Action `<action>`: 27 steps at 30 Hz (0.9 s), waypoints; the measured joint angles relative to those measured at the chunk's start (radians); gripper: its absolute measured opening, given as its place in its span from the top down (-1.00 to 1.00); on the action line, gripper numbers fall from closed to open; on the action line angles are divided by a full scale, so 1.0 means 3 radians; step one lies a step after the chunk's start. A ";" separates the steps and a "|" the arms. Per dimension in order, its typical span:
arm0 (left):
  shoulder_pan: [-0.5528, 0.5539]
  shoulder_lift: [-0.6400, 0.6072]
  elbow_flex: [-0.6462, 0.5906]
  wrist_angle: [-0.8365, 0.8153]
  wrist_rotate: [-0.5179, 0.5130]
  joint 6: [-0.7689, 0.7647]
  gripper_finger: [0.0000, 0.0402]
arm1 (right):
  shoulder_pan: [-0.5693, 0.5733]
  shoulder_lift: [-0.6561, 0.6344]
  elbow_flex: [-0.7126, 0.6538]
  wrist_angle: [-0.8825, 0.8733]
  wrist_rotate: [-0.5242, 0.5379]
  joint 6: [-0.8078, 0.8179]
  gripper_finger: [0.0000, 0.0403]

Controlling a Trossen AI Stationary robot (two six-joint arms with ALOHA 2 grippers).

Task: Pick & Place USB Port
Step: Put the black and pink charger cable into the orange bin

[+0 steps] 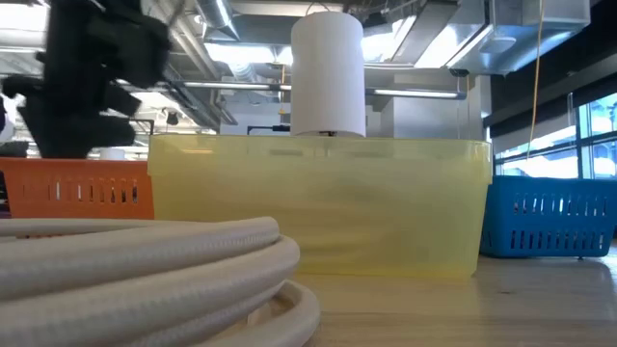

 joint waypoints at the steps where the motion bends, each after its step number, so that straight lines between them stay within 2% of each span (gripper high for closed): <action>1: 0.0115 0.0000 -0.0003 0.0107 0.0050 0.0170 0.01 | 0.0000 0.0000 0.0000 0.0006 -0.0001 0.0000 0.35; 6: 0.0663 0.0000 -0.0150 0.0687 0.0344 0.0850 0.02 | 0.0003 0.0000 -0.0001 0.0033 -0.0052 0.0001 0.35; 11: 0.1125 0.0003 -0.0417 0.0497 0.0410 0.1074 0.09 | 0.0009 0.0000 -0.0001 0.0033 -0.0230 0.0003 0.35; 19: 0.1370 0.0023 -0.0696 0.0947 0.0549 0.1319 0.27 | 0.0025 0.0000 -0.0001 0.0033 -0.0180 0.0039 0.35; 27: 0.1566 0.0010 -0.0813 0.1091 0.0627 0.1404 0.31 | 0.0025 0.0000 -0.0001 0.0033 -0.0171 0.0075 0.35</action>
